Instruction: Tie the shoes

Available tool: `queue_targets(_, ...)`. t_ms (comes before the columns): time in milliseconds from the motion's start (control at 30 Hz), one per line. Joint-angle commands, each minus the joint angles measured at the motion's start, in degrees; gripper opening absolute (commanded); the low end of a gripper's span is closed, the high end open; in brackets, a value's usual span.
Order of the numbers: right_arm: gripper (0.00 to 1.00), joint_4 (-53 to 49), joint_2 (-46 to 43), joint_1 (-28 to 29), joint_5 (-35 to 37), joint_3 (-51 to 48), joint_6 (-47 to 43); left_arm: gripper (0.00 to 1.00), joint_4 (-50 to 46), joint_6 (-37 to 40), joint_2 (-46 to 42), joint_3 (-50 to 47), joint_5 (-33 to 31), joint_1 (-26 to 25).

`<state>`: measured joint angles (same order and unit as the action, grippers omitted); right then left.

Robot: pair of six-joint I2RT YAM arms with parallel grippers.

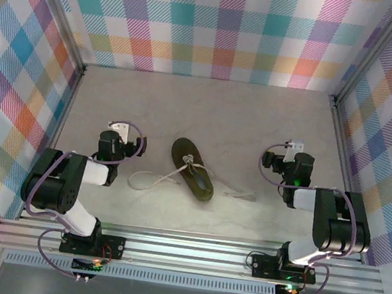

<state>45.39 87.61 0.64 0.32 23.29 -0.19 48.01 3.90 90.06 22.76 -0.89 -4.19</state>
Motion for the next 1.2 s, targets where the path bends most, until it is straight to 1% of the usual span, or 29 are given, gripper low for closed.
queue_targets(0,0.99,0.93,0.28,-0.41,-1.20,0.71,0.80,1.00,0.82,-0.56,0.38,0.88,0.78,0.76)
queue_targets(1067,0.99,0.84,0.20,-0.39,-1.20,0.79,0.80,1.00,0.77,-0.54,0.38,0.98,0.97,0.93)
queue_targets(1167,0.99,0.91,0.19,-0.45,-1.24,0.71,0.80,1.00,0.02,-1.30,0.31,1.32,-0.07,1.11)
